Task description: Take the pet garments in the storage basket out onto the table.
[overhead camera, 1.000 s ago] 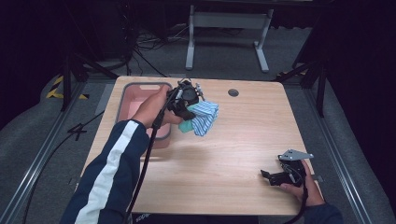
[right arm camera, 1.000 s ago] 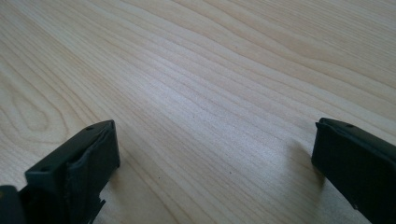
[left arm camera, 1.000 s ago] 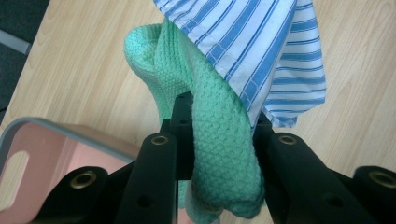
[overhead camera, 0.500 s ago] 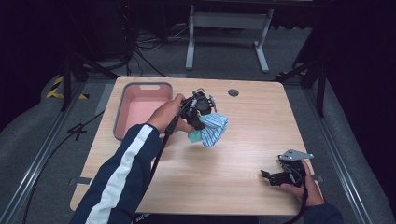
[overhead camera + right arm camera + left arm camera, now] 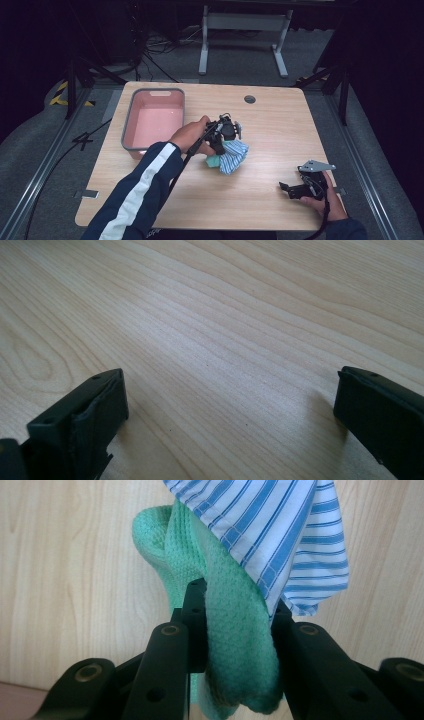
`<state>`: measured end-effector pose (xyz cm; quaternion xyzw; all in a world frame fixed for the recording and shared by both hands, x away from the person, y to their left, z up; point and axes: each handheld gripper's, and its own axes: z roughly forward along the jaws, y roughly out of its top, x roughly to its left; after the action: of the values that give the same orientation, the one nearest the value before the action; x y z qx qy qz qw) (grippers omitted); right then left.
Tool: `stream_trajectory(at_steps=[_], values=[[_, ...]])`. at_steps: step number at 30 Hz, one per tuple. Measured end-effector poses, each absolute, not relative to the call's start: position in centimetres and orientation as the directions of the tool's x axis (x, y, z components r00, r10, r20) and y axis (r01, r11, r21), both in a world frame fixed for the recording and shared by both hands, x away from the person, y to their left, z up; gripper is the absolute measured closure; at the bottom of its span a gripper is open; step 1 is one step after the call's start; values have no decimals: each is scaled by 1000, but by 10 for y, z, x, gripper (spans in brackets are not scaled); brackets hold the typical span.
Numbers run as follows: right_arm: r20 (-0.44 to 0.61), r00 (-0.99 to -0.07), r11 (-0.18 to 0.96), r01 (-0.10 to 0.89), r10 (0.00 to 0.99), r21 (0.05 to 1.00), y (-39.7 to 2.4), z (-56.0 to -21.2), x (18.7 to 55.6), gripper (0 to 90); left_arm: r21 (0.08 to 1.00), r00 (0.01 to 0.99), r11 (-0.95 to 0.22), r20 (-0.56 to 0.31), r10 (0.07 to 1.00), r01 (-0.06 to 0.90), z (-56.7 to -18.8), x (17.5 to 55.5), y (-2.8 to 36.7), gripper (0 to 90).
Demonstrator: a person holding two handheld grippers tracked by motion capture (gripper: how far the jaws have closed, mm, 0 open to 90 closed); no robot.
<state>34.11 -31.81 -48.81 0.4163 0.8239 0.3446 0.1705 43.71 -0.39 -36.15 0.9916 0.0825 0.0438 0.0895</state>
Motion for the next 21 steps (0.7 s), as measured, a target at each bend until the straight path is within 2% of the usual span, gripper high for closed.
stream_trajectory(at_steps=[6,21], values=[[7,-595,415,569,804,710,-318,-488,341,12,159,987,-977,53,149,139,-374,434,-12,720],[7,-595,415,569,804,710,-318,-488,341,11,124,989,-985,75,128,118,-397,425,-15,676]])
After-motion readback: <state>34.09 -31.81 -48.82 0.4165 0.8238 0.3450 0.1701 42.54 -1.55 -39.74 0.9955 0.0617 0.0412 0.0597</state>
